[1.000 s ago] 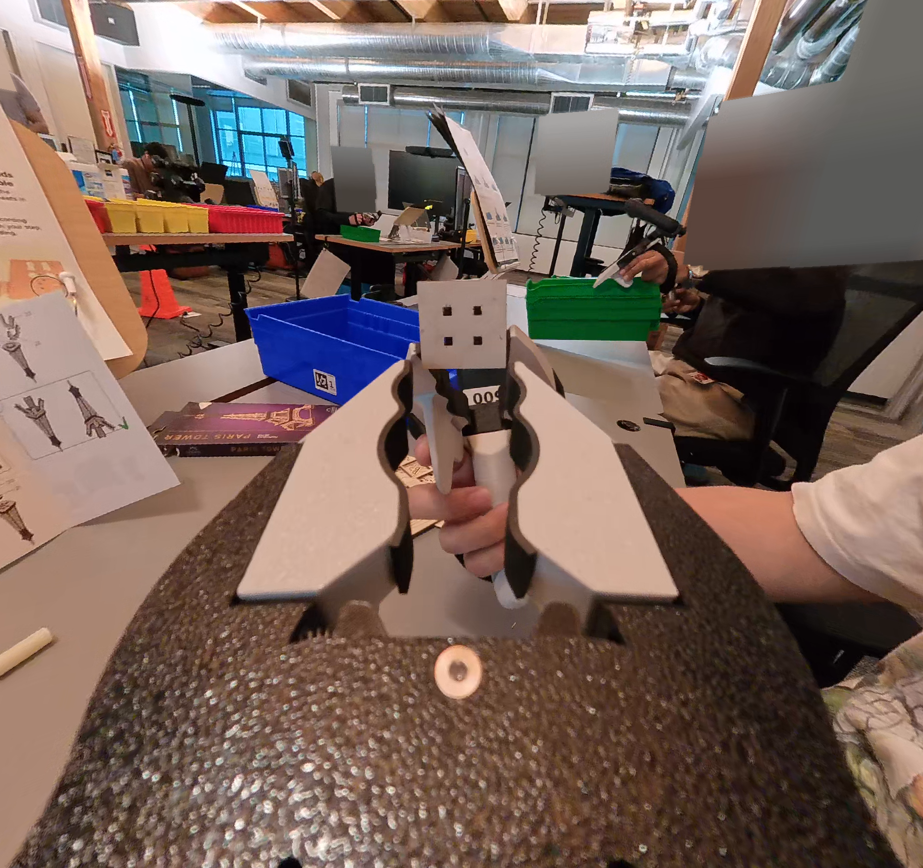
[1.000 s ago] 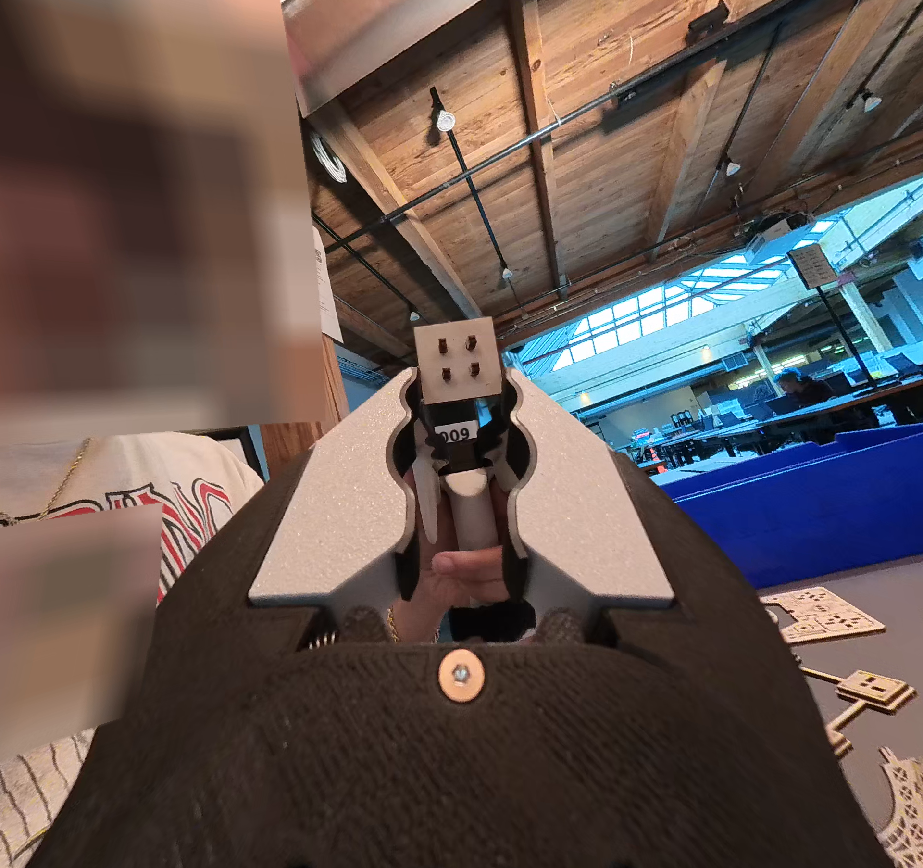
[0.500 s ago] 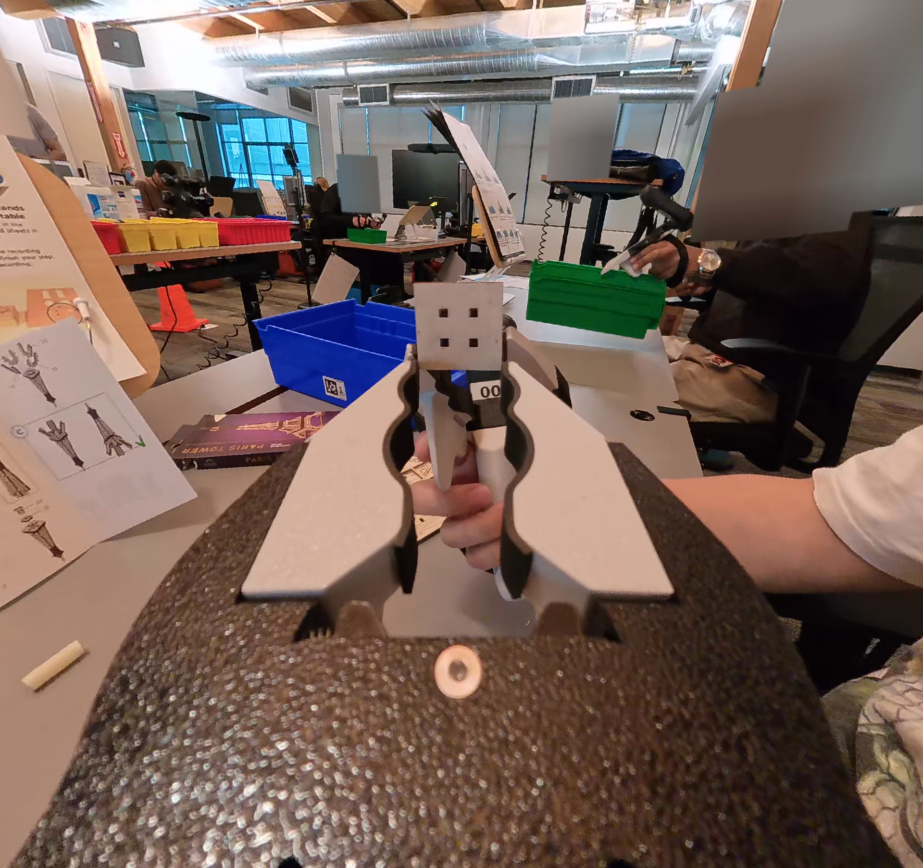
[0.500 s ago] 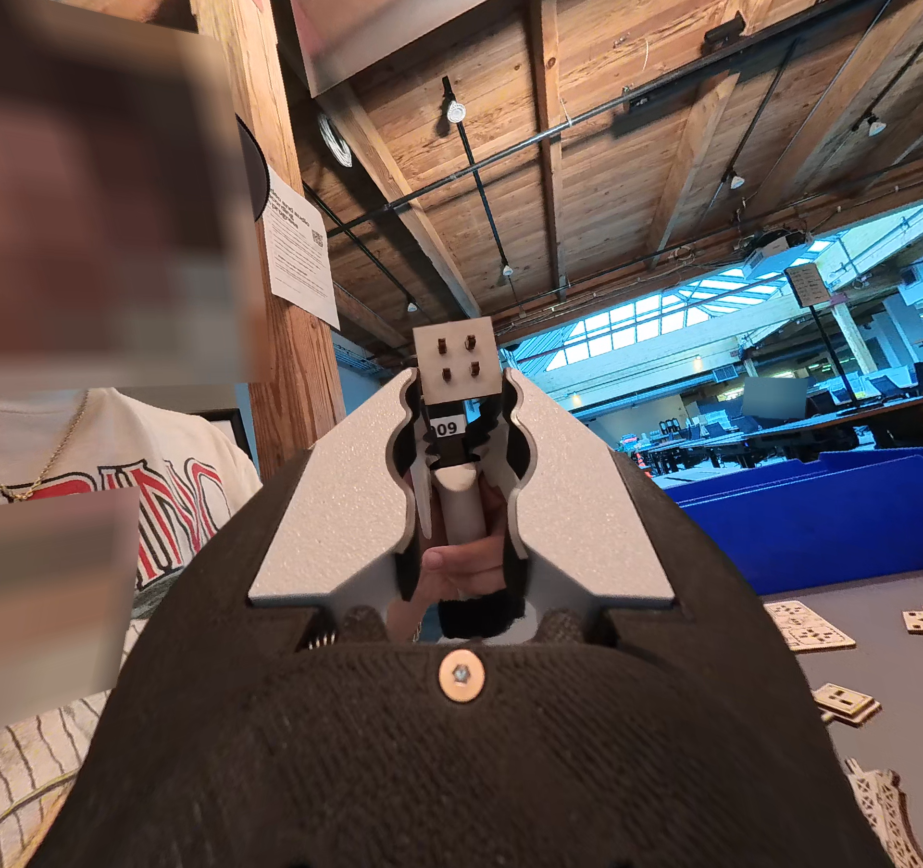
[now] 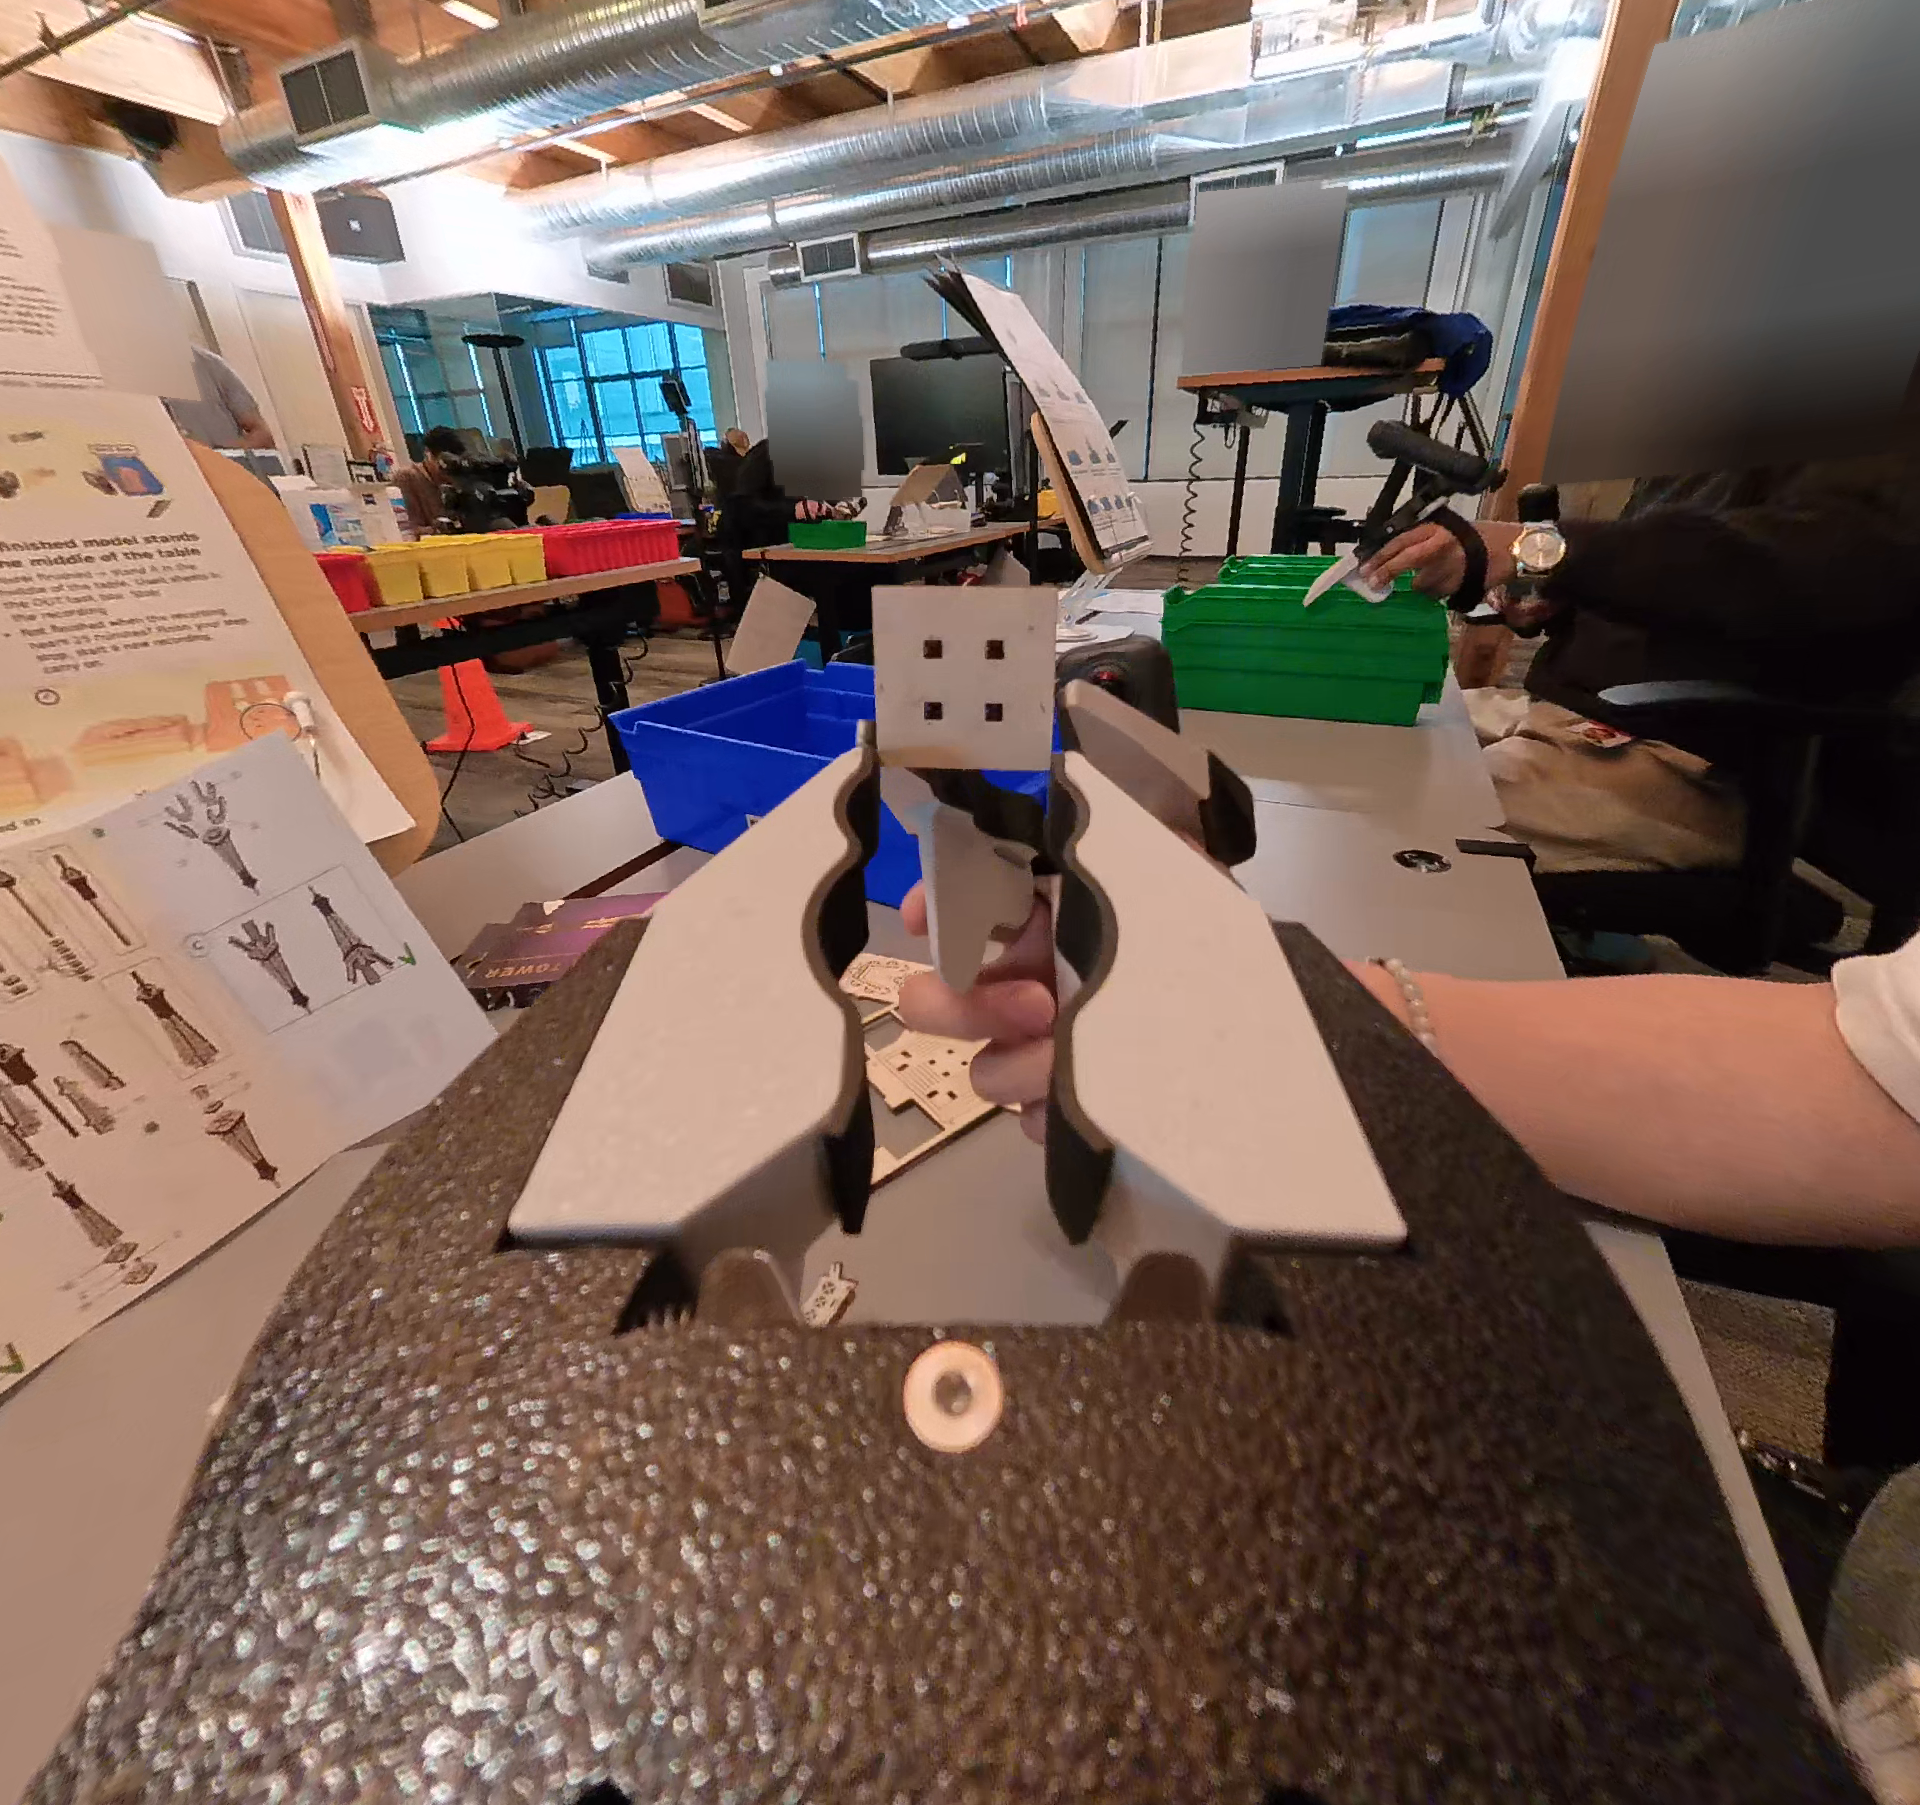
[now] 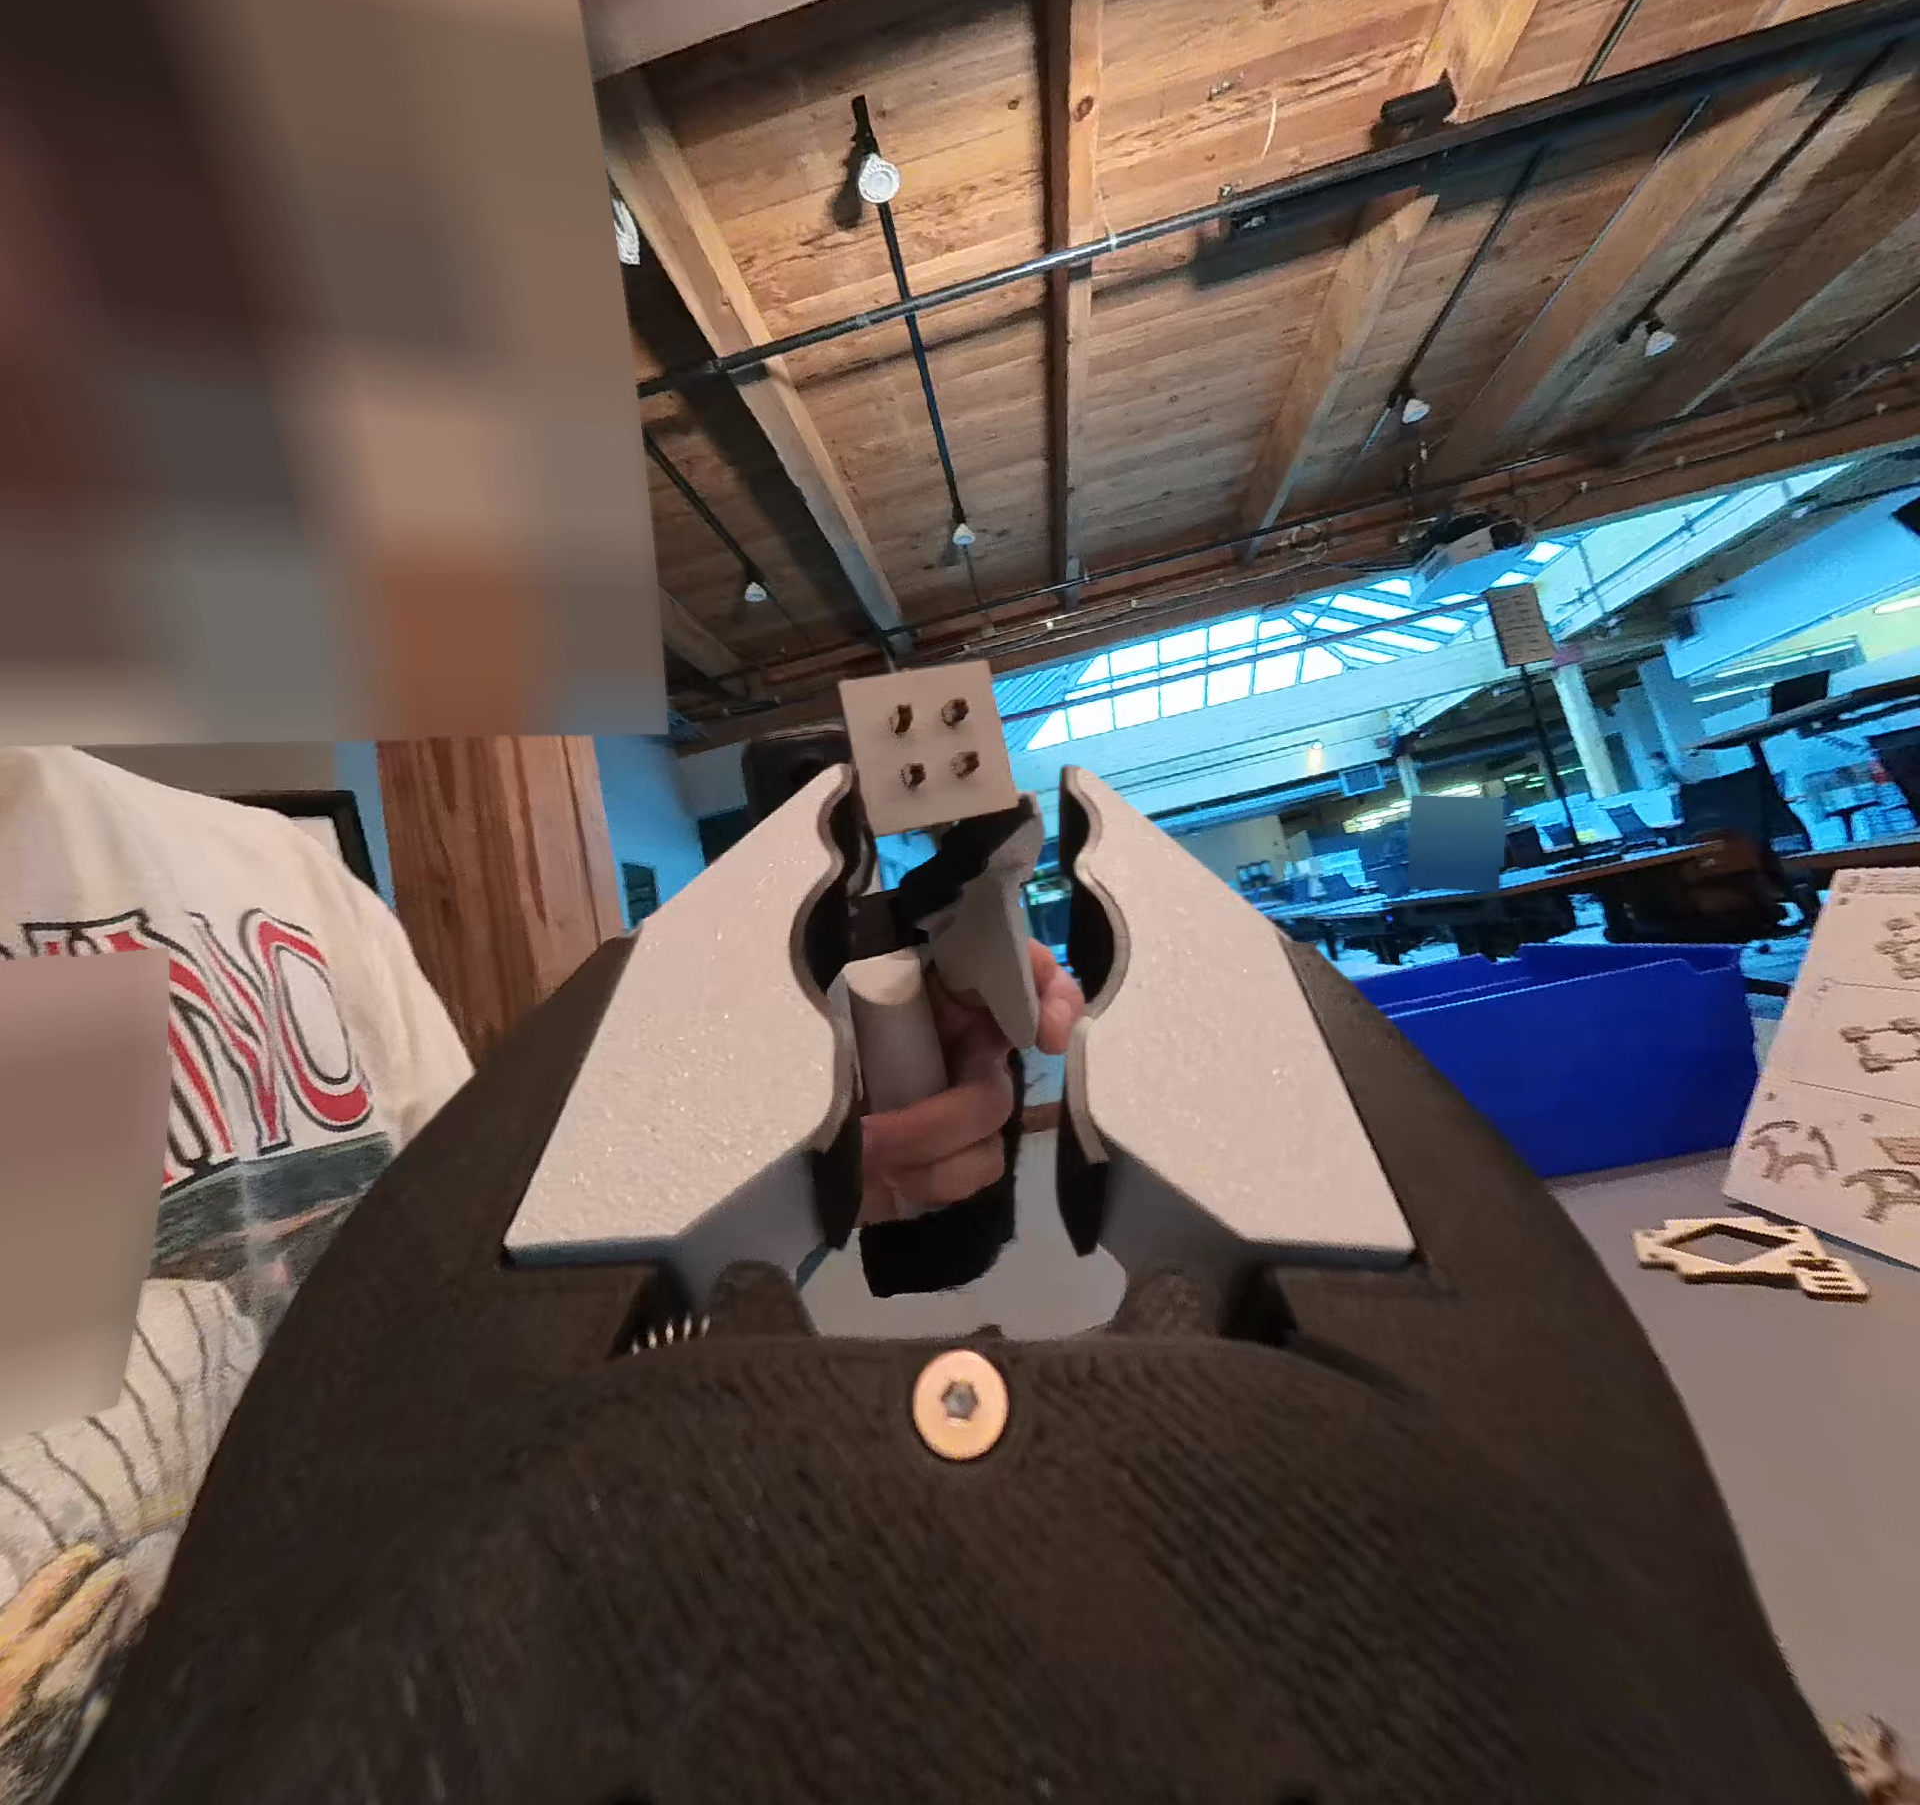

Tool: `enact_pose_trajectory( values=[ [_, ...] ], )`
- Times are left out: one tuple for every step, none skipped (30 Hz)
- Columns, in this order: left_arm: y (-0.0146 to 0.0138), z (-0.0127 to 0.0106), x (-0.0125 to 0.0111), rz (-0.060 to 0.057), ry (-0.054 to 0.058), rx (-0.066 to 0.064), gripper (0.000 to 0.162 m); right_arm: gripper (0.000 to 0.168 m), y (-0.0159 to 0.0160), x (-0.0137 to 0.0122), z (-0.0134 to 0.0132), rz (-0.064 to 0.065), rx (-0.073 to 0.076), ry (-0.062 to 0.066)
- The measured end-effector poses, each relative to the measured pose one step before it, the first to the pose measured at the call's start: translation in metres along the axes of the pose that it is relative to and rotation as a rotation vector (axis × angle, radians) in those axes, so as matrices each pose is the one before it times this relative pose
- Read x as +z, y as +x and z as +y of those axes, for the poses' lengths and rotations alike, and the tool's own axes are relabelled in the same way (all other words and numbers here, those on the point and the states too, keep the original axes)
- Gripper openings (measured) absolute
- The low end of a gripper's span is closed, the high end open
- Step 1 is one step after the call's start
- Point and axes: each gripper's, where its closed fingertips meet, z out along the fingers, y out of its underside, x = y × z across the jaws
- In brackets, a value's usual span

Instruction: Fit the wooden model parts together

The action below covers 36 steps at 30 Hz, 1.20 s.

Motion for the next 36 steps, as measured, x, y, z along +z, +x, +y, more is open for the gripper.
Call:
enact_pose_trajectory(
  values=[
    [-0.00103,0.00084,-0.00140,0.0001,-0.0082,0.0072,0.029,0.040,0.00166,-0.00119,-0.00148,0.0135,-0.0153,-0.0042],
    [-0.00284,0.00197,-0.00209,-0.0064,-0.0184,0.0122,0.029,0.044,0.00098,-0.00145,-0.00124,0.0102,-0.0218,-0.0123],
    [-0.00399,0.00378,-0.00276,-0.0066,-0.0322,0.0166,0.029,0.046,0.00168,-0.00218,-0.00082,0.0149,-0.0297,-0.0200],
    [-0.00466,0.00431,-0.00335,-0.0044,-0.0369,0.0163,0.029,0.048,0.00254,-0.00290,-0.00023,0.0196,-0.0402,-0.0311],
    [-0.00513,0.00530,-0.00358,-0.0009,-0.0420,0.0121,0.029,0.050,0.00374,-0.00363,0.00059,0.0268,-0.0487,-0.0400],
    [-0.00627,0.00716,-0.00326,-0.0025,-0.0528,0.0088,0.029,0.051,0.00542,-0.00434,0.00093,0.0340,-0.0531,-0.0436],
    [-0.00590,0.00969,-0.00237,0.0029,-0.0635,0.0102,0.029,0.051,0.00741,-0.00455,0.00111,0.0415,-0.0512,-0.0428],
    [-0.00392,0.01279,-0.00077,0.0195,-0.0785,0.0072,0.030,0.049,0.01021,-0.00457,0.00211,0.0527,-0.0431,-0.0447],
    [-0.00456,0.01355,0.00072,0.0156,-0.0806,0.0033,0.030,0.047,0.01276,-0.00390,0.00450,0.0619,-0.0350,-0.0551],
    [-0.00370,0.01353,0.00238,0.0189,-0.0788,0.0090,0.030,0.047,0.01026,-0.00244,0.00581,0.0419,-0.0314,-0.0594],
    [-0.00347,0.01274,0.00372,0.0195,-0.0772,0.0145,0.030,0.043,0.00690,-0.00060,0.00660,0.0217,-0.0252,-0.0593],
    [-0.00482,0.01105,0.00506,0.0081,-0.0704,0.0174,0.030,0.038,0.00582,0.00101,0.00680,0.0173,-0.0218,-0.0594],
    [-0.00412,0.01018,0.00611,0.0111,-0.0685,0.0191,0.030,0.038,0.00352,0.00281,0.00565,0.0060,-0.0189,-0.0476],
    [-0.00273,0.01010,0.00674,0.0198,-0.0723,0.0154,0.030,0.036,0.00154,0.00409,0.00536,-0.0053,-0.0130,-0.0413],
    [-0.00314,0.00887,0.00690,0.0161,-0.0695,0.0121,0.030,0.033,0.00243,0.00478,0.00650,-0.0042,-0.0100,-0.0477],
    [-0.00209,0.00650,0.00665,0.0174,-0.0576,0.0133,0.030,0.032,0.00197,0.00504,0.00843,-0.0110,-0.0132,-0.0575],
    [-0.00039,0.00435,0.00630,0.0231,-0.0459,0.0112,0.030,0.030,0.00169,0.00507,0.00994,-0.0162,-0.0156,-0.0656],
    [-0.00090,0.00300,0.00633,0.0176,-0.0386,0.0082,0.030,0.028,0.00095,0.00501,0.01010,-0.0219,-0.0181,-0.0654],
    [-0.00156,0.00253,0.00595,0.0098,-0.0350,0.0069,0.030,0.029,-0.00245,0.00490,0.00821,-0.0427,-0.0166,-0.0527],
    [-0.00009,0.00337,0.00550,0.0179,-0.0409,0.0027,0.030,0.029,-0.00640,0.00432,0.00670,-0.0672,-0.0105,-0.0428],
    [0.00001,0.00343,0.00486,0.0184,-0.0418,-0.0022,0.030,0.030,-0.00735,0.00384,0.00634,-0.0749,-0.0028,-0.0420],
    [-0.00076,0.00191,0.00406,0.0084,-0.0304,-0.0031,0.030,0.033,-0.00529,0.00363,0.00420,-0.0606,0.0016,-0.0304],
    [-0.00001,0.00061,0.00337,0.0072,-0.0190,-0.0012,0.030,0.036,-0.00202,0.00340,0.00159,-0.0370,0.0009,-0.0134],
    [0.00064,-0.00047,0.00247,0.0055,-0.0109,-0.0003,0.030,0.036,-0.00090,0.00326,-0.00007,-0.0254,-0.0070,-0.0022],
    [0.00010,-0.00085,0.00151,-0.0030,-0.0065,0.0017,0.030,0.036,-0.00057,0.00323,0.00031,-0.0195,-0.0167,-0.0037],
    [-0.00025,-0.00019,0.00084,-0.0081,-0.0074,0.0056,0.030,0.038,-0.00151,0.00325,0.00060,-0.0201,-0.0226,-0.0094],
    [-0.00038,0.00075,0.00052,-0.0094,-0.0121,0.0077,0.030,0.038,-0.00215,0.00306,0.00147,-0.0217,-0.0260,-0.0191],
    [-0.00018,0.00175,0.00055,-0.0072,-0.0158,0.0062,0.030,0.038,-0.00139,0.00310,0.00397,-0.0178,-0.0237,-0.0392],
    [0.00018,0.00216,0.00071,-0.0029,-0.0169,0.0026,0.030,0.039,0.00010,0.00313,0.00699,-0.0122,-0.0215,-0.0600],
    [-0.00059,0.00164,0.00060,-0.0064,-0.0129,-0.0034,0.030,0.041,0.00203,0.00327,0.00666,0.0012,-0.0158,-0.0587],
    [-0.00065,0.00155,0.00036,-0.0066,-0.0116,-0.0078,0.030,0.046,0.00307,0.00340,0.00516,0.0102,-0.0125,-0.0485],
    [0.00031,0.00156,0.00021,-0.0006,-0.0115,-0.0069,0.030,0.048,0.00220,0.00360,0.00347,0.0092,-0.0103,-0.0372],
    [0.00032,0.00049,0.00025,-0.0023,-0.0056,-0.0048,0.030,0.050,0.00119,0.00368,0.00245,0.0076,-0.0101,-0.0304],
    [-0.00013,-0.00023,0.00025,-0.0067,0.0004,-0.0034,0.030,0.053,-0.00093,0.00382,0.00208,-0.0005,-0.0115,-0.0260],
    [0.00062,0.00011,0.00039,-0.0012,-0.0036,-0.0026,0.030,0.055,-0.00257,0.00345,0.00208,-0.0102,-0.0084,-0.0251],
    [0.00127,0.00039,0.00053,0.0032,-0.0064,0.0002,0.030,0.055,-0.00195,0.00238,0.00257,-0.0089,-0.0013,-0.0265]
  ],
)
